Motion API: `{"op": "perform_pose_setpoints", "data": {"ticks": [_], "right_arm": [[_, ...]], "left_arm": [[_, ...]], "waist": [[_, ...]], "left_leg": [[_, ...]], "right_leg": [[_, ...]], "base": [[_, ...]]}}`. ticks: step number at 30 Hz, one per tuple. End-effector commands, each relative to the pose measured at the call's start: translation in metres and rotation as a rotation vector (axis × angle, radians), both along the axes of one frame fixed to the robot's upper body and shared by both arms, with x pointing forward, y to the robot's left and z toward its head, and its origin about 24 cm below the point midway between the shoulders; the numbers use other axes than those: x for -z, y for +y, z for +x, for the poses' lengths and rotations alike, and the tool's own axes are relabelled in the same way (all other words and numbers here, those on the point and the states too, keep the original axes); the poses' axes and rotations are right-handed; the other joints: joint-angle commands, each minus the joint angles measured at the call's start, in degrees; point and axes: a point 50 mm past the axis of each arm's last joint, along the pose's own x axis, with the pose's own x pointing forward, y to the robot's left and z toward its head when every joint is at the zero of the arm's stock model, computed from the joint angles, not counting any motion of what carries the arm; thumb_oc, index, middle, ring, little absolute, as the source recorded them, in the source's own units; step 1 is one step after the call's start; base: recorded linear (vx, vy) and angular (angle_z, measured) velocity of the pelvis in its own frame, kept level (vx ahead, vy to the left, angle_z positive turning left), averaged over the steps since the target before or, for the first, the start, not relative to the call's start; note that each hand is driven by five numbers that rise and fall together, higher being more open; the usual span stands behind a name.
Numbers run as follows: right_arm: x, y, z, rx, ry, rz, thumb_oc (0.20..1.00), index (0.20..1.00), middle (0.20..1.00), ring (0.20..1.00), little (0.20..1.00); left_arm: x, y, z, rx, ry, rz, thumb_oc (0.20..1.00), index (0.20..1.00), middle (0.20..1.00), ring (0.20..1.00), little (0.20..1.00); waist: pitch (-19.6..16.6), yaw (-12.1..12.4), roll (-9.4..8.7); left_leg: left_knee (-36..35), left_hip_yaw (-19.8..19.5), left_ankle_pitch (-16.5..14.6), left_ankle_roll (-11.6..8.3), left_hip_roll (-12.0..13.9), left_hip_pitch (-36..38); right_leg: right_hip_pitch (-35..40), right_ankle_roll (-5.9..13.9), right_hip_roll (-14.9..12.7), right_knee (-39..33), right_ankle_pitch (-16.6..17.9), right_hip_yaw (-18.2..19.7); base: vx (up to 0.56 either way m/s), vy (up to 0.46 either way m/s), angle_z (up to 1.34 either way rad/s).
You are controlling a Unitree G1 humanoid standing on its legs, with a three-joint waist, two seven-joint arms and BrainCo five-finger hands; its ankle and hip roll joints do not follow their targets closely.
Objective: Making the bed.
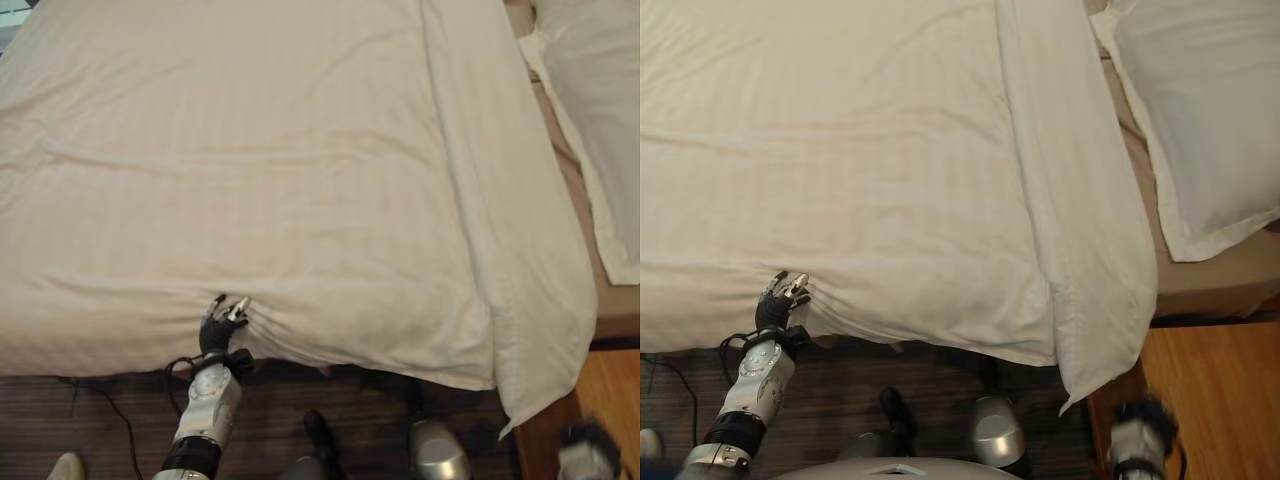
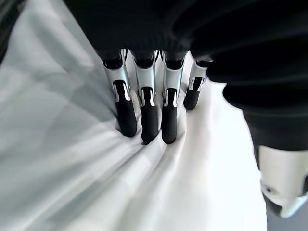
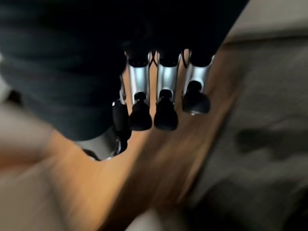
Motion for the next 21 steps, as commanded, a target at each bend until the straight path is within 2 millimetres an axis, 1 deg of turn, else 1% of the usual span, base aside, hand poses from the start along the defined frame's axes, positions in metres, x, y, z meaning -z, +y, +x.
{"op": "perform_pose_setpoints", "data": {"ticks": [1, 2, 3, 4, 5, 6, 7, 8, 9, 10, 11, 12, 13, 15, 17, 18, 20, 21], "right_arm": [[0.001, 0.004, 0.002, -0.069, -0.015, 0.018, 0.2, 0.2, 0.2, 0.2, 0.2], [0.001, 0.004, 0.002, -0.069, -0.014, 0.019, 0.2, 0.2, 0.2, 0.2, 0.2], [0.002, 0.005, 0.0, -0.069, -0.005, 0.024, 0.2, 0.2, 0.2, 0.2, 0.2], [0.001, 0.003, 0.002, -0.104, 0.012, 0.008, 0.2, 0.2, 0.2, 0.2, 0.2], [0.001, 0.003, 0.002, -0.105, 0.013, 0.009, 0.2, 0.2, 0.2, 0.2, 0.2], [-0.001, 0.002, 0.005, -0.141, 0.02, -0.01, 0.2, 0.2, 0.2, 0.2, 0.2], [-0.005, -0.003, 0.013, -0.206, 0.019, -0.045, 0.2, 0.2, 0.2, 0.2, 0.2], [-0.028, -0.017, 0.044, -0.405, -0.037, -0.207, 1.0, 1.0, 1.0, 1.0, 1.0], [-0.028, -0.016, 0.043, -0.406, -0.035, -0.206, 1.0, 1.0, 1.0, 1.0, 1.0], [-0.047, -0.014, 0.07, -0.547, -0.105, -0.321, 1.0, 1.0, 1.0, 1.0, 1.0], [-0.057, -0.013, 0.085, -0.611, -0.141, -0.376, 1.0, 1.0, 1.0, 1.0, 1.0], [-0.064, -0.01, 0.095, -0.651, -0.17, -0.407, 1.0, 1.0, 1.0, 1.0, 1.0], [-0.074, -0.009, 0.107, -0.7, -0.203, -0.457, 1.0, 1.0, 1.0, 1.0, 1.0], [-0.095, -0.005, 0.128, -0.787, -0.278, -0.549, 1.0, 1.0, 1.0, 1.0, 1.0], [-0.113, -0.003, 0.141, -0.822, -0.345, -0.619, 1.0, 1.0, 1.0, 1.0, 1.0], [-0.127, 0.009, 0.155, -0.886, -0.418, -0.664, 1.0, 1.0, 1.0, 1.0, 1.0], [-0.127, 0.009, 0.155, -0.886, -0.418, -0.663, 1.0, 1.0, 1.0, 1.0, 1.0], [-0.141, 0.022, 0.169, -0.948, -0.501, -0.698, 1.0, 1.0, 1.0, 1.0, 1.0]], "left_arm": [[-0.003, -0.026, 0.013, 0.083, -0.047, -0.065, 1.0, 1.0, 1.0, 1.0, 1.0], [-0.003, -0.025, 0.013, 0.083, -0.045, -0.064, 1.0, 1.0, 1.0, 1.0, 1.0], [-0.001, -0.024, 0.01, 0.081, -0.035, -0.065, 1.0, 1.0, 1.0, 1.0, 1.0], [0.002, -0.021, 0.005, 0.073, -0.023, -0.069, 1.0, 1.0, 1.0, 1.0, 1.0], [0.002, -0.021, 0.004, 0.072, -0.022, -0.068, 1.0, 1.0, 1.0, 1.0, 1.0], [0.003, -0.017, 0.002, 0.061, -0.021, -0.072, 1.0, 1.0, 1.0, 1.0, 1.0], [0.001, -0.016, 0.001, 0.067, -0.029, -0.063, 1.0, 1.0, 1.0, 1.0, 1.0], [-0.009, -0.015, 0.002, 0.091, -0.065, -0.033, 1.0, 1.0, 1.0, 1.0, 1.0], [-0.009, -0.015, 0.001, 0.09, -0.064, -0.032, 1.0, 1.0, 1.0, 1.0, 1.0], [-0.018, -0.021, 0.006, 0.134, -0.098, 0.01, 1.0, 1.0, 1.0, 1.0, 1.0], [-0.023, -0.023, 0.009, 0.153, -0.113, 0.037, 1.0, 1.0, 1.0, 1.0, 1.0], [-0.027, -0.025, 0.011, 0.168, -0.126, 0.053, 1.0, 1.0, 1.0, 1.0, 1.0], [-0.032, -0.026, 0.013, 0.183, -0.145, 0.07, 1.0, 1.0, 1.0, 1.0, 1.0], [-0.042, -0.03, 0.017, 0.206, -0.19, 0.081, 1.0, 1.0, 1.0, 1.0, 1.0], [-0.051, -0.029, 0.017, 0.223, -0.234, 0.094, 1.0, 1.0, 1.0, 1.0, 1.0], [-0.06, -0.029, 0.017, 0.238, -0.266, 0.127, 1.0, 1.0, 1.0, 1.0, 1.0], [-0.061, -0.028, 0.017, 0.238, -0.266, 0.128, 1.0, 1.0, 1.0, 1.0, 1.0], [-0.072, -0.027, 0.017, 0.259, -0.302, 0.198, 1.0, 1.0, 1.0, 1.0, 1.0]], "waist": [[-3.6, -1.9, 1.07], [-3.7, -1.9, 0.98], [-3.9, -1.7, 0.43], [-4.3, -1.4, -1.27], [-4.4, -1.4, -1.34], [-4.5, -1.3, -2.05], [-4.6, -1.0, -2.65], [-4.7, -1.2, -4.25], [-4.8, -1.2, -4.41], [-4.6, -1.3, -5.45], [-4.6, -1.1, -5.6], [-4.6, -0.9, -5.64], [-4.7, -0.6, -5.66], [-5.3, -0.1, -5.56], [-6.4, 0.8, -5.35], [-7.3, 1.9, -5.35], [-7.5, 1.9, -5.41], [-8.6, 2.9, -4.99]], "left_leg": [[0.8, 2.0, -6.9, -1.2, 2.3, 5.7], [0.8, 2.0, -6.9, -1.16, 2.2, 5.7], [0.8, 2.1, -7.0, -1.04, 2.2, 5.8], [0.8, 2.1, -7.1, -0.69, 2.1, 5.7], [0.8, 2.1, -7.1, -0.66, 2.1, 5.7], [0.8, 2.2, -7.2, -0.53, 2.0, 5.6], [0.8, 2.3, -7.5, -0.41, 2.1, 5.8], [0.8, 2.7, -7.4, -0.27, 2.0, 5.9], [0.8, 2.7, -7.1, -0.27, 1.9, 5.7], [0.8, 2.8, -6.7, 0.05, 2.4, 5.5], [0.8, 3.0, -6.5, 0.27, 2.7, 5.3], [0.8, 3.1, -6.2, 0.45, 3.0, 5.2], [0.8, 3.1, -6.1, 0.65, 3.1, 5.0], [0.8, 2.7, -5.6, 1.32, 3.1, 4.6], [0.8, 2.8, -5.8, 1.68, 2.6, 4.4], [0.8, 3.3, -5.6, 1.74, 2.1, 4.4], [0.8, 3.4, -5.4, 1.73, 2.1, 4.2], [0.8, 4.7, -5.2, 1.47, 2.3, 4.7]], "right_leg": [[-5.7, 1.37, 0.7, 0.9, -1.0, -1.3], [-5.7, 1.4, 0.7, 0.9, -1.0, -1.3], [-5.7, 1.63, 0.6, 0.9, -0.8, -1.3], [-5.7, 2.28, 0.4, 0.9, -0.1, -1.4], [-5.7, 2.31, 0.4, 0.9, -0.1, -1.4], [-5.7, 2.7, 0.3, 0.9, 0.4, -1.4], [-5.5, 3.25, 0.3, 0.9, 0.7, -1.5], [-5.3, 4.07, 0.3, 1.8, 2.0, -1.7], [-5.5, 4.02, 0.2, 1.8, 2.2, -1.6], [-6.8, 4.65, 0.6, 5.6, 2.5, -1.7], [-7.1, 4.58, 0.9, 7.6, 1.6, -2.0], [-7.0, 4.28, 0.9, 9.1, 0.8, -2.6], [-6.6, 4.13, 1.0, 10.2, 0.1, -2.7], [-5.5, 3.7, 1.5, 12.6, -1.1, -1.8], [-2.8, 3.1, 1.3, 11.1, -2.1, -1.7], [-1.5, 2.92, 0.9, 9.0, -1.9, -1.8], [-1.7, 2.85, 0.9, 8.8, -1.6, -1.7], [-0.4, 3.07, 0.4, 5.8, -1.0, -2.2]], "base": [[-0.04, 0.155, -0.18], [-0.06, 0.162, -0.19], [-0.08, 0.124, -0.03], [-0.08, 0.124, -0.01], [-0.08, 0.11, 0.0], [-0.06, 0.082, 0.0], [-0.13, 0.137, 0.0], [-0.11, 0.088, -0.01], [-0.19, 0.081, 0.0], [-0.18, 0.047, 0.0], [-0.21, 0.059, -0.08], [-0.16, 0.057, -0.05], [-0.13, 0.045, -0.04], [-0.12, 0.046, 0.02], [-0.07, 0.029, 0.07], [-0.04, 0.011, 0.17], [-0.01, -0.005, -0.13], [0.02, -0.025, -0.38]]}}
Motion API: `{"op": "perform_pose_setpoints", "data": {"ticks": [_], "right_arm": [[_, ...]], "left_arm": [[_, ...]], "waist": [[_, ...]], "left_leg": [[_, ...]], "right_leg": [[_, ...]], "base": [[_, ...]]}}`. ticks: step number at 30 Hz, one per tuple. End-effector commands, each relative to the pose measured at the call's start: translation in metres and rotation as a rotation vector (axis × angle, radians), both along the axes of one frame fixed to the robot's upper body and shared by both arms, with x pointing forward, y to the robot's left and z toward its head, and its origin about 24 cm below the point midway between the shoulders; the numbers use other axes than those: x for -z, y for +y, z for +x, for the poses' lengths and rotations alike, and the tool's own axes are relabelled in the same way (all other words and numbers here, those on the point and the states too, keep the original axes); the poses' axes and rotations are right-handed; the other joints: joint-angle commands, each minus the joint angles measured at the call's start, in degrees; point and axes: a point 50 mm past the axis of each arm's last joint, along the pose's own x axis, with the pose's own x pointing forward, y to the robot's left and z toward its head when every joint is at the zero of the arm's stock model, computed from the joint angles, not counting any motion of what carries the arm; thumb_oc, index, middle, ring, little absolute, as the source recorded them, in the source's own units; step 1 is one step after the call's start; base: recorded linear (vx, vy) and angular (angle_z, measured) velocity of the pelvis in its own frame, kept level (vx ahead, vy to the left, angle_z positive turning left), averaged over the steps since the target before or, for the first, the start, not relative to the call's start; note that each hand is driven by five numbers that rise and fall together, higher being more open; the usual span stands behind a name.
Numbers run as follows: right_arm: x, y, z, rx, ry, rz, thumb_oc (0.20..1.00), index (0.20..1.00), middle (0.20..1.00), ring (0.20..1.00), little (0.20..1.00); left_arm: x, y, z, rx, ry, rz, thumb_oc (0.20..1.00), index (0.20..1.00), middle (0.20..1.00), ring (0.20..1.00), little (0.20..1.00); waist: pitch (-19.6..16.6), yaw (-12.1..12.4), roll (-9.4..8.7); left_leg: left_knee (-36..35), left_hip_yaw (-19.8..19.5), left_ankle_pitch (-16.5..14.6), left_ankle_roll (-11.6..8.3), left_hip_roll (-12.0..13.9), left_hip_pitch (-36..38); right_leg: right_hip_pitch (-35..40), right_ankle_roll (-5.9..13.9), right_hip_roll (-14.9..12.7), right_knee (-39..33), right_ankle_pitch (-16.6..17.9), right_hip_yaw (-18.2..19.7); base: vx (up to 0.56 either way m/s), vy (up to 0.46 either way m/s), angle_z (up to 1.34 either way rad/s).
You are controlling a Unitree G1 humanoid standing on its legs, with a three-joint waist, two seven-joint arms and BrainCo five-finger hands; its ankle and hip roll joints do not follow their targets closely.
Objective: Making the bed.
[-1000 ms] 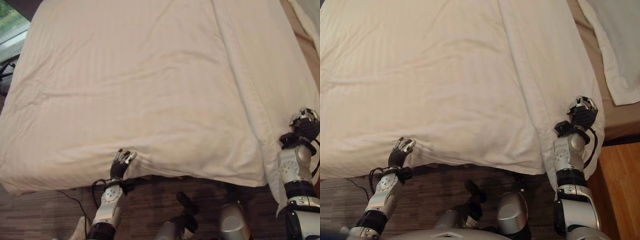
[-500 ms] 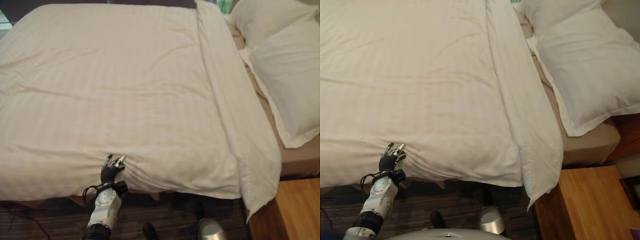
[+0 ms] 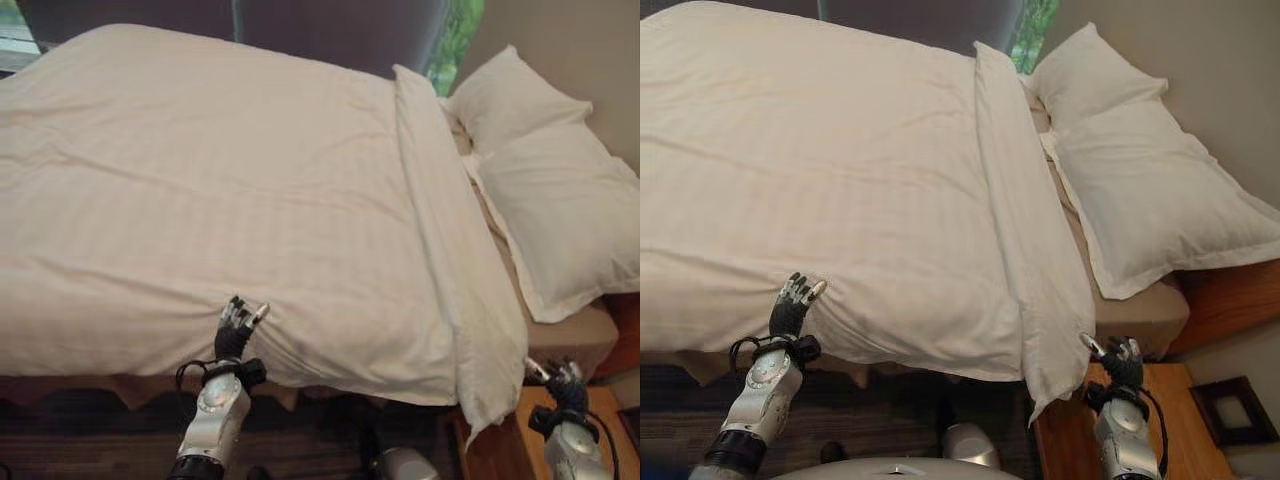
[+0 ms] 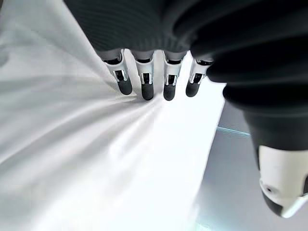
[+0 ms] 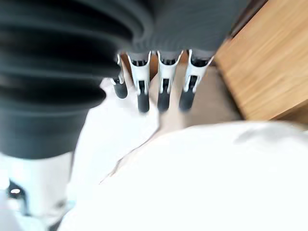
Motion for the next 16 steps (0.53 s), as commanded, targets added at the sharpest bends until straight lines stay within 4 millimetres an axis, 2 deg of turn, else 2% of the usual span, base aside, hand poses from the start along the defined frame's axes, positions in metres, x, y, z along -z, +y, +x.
{"op": "perform_pose_setpoints", "data": {"ticks": [1, 6, 10, 16], "right_arm": [[-0.036, -0.005, 0.033, -0.089, -0.145, -0.115, 1.0, 1.0, 1.0, 1.0, 1.0], [-0.052, 0.015, 0.04, -0.206, -0.227, -0.108, 1.0, 1.0, 1.0, 1.0, 1.0], [-0.055, 0.03, 0.043, -0.272, -0.256, -0.089, 1.0, 1.0, 1.0, 1.0, 1.0], [-0.058, 0.04, 0.044, -0.338, -0.265, -0.087, 1.0, 1.0, 1.0, 1.0, 1.0]], "left_arm": [[-0.049, -0.01, 0.028, 0.097, -0.231, 0.121, 1.0, 1.0, 1.0, 1.0, 1.0], [-0.062, -0.013, 0.022, 0.156, -0.285, 0.195, 1.0, 1.0, 1.0, 1.0, 1.0], [-0.073, -0.015, 0.024, 0.177, -0.324, 0.26, 1.0, 1.0, 1.0, 1.0, 1.0], [-0.067, -0.016, 0.018, 0.174, -0.308, 0.232, 1.0, 1.0, 1.0, 1.0, 1.0]], "waist": [[0.2, -0.7, 4.43], [-1.3, -0.3, 4.66], [-1.7, -0.7, 5.29], [-2.0, -1.1, 6.1]], "left_leg": [[0.7, 0.5, -7.3, -0.67, 1.6, 4.7], [0.7, 1.1, -7.3, -1.14, 2.0, 5.8], [0.7, 0.9, -7.2, -1.35, 2.2, 6.9], [0.7, 0.5, -7.3, -1.49, 2.1, 7.7]], "right_leg": [[3.1, 1.32, 0.4, 1.3, -0.2, -0.6], [4.8, 0.79, 0.5, -0.9, -0.8, -1.0], [5.9, 0.3, 0.8, -1.5, -2.2, -1.6], [6.8, -0.13, 0.7, -1.7, -2.8, -2.0]], "base": [[0.04, -0.036, -0.37], [0.04, -0.037, -0.23], [0.03, -0.034, -0.08], [0.0, -0.009, 0.0]]}}
